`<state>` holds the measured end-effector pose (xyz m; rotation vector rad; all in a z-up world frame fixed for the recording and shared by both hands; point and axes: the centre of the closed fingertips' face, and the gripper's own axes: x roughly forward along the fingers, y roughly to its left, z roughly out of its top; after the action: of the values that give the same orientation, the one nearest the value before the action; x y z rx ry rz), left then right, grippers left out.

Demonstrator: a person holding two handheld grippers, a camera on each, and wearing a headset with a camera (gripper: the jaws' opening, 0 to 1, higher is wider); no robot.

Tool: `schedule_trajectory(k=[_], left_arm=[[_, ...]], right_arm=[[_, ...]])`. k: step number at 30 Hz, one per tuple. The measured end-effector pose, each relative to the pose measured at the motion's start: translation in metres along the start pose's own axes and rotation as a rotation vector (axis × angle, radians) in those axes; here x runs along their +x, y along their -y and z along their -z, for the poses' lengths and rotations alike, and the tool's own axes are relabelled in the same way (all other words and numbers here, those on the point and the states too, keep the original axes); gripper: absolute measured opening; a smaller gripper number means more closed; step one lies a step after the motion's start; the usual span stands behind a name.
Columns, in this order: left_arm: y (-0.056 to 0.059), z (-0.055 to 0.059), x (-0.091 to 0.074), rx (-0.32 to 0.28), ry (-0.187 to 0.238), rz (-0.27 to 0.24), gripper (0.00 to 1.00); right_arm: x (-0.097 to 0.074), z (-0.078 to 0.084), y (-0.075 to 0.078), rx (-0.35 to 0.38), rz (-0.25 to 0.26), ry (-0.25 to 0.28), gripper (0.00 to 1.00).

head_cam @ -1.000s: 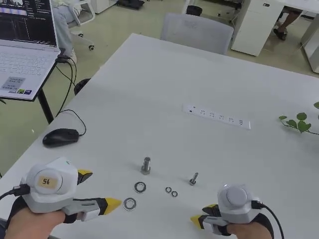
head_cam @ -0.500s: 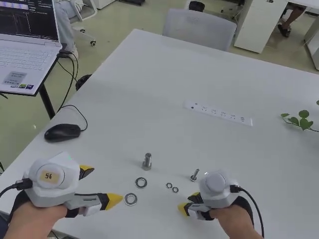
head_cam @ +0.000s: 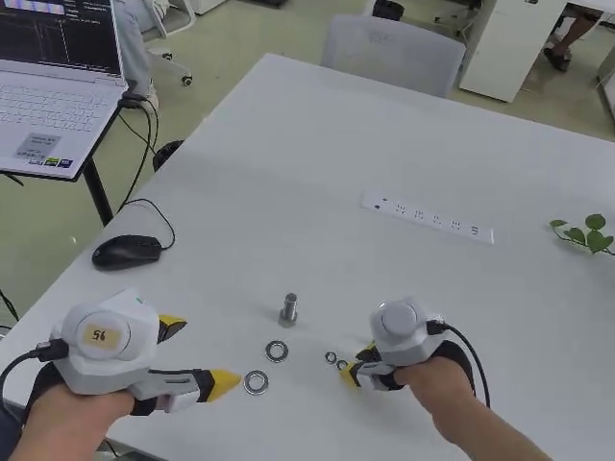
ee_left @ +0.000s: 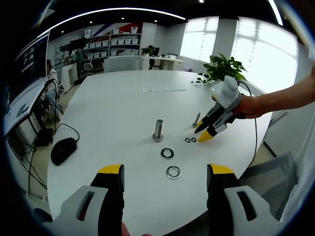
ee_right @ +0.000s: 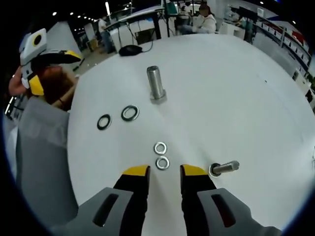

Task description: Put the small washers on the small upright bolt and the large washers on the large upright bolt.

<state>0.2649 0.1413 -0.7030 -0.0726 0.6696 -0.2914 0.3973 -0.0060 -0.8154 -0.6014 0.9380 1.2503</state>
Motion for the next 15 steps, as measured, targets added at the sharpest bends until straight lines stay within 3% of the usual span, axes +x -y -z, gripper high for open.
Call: schedule_trajectory(k=[15], left_arm=[[-0.0026, 0.0009, -0.0010, -0.009, 0.000, -0.004, 0.68]], right_arm=[[0.0077, -0.0035, -0.0031, -0.103, -0.031, -0.060, 0.25]])
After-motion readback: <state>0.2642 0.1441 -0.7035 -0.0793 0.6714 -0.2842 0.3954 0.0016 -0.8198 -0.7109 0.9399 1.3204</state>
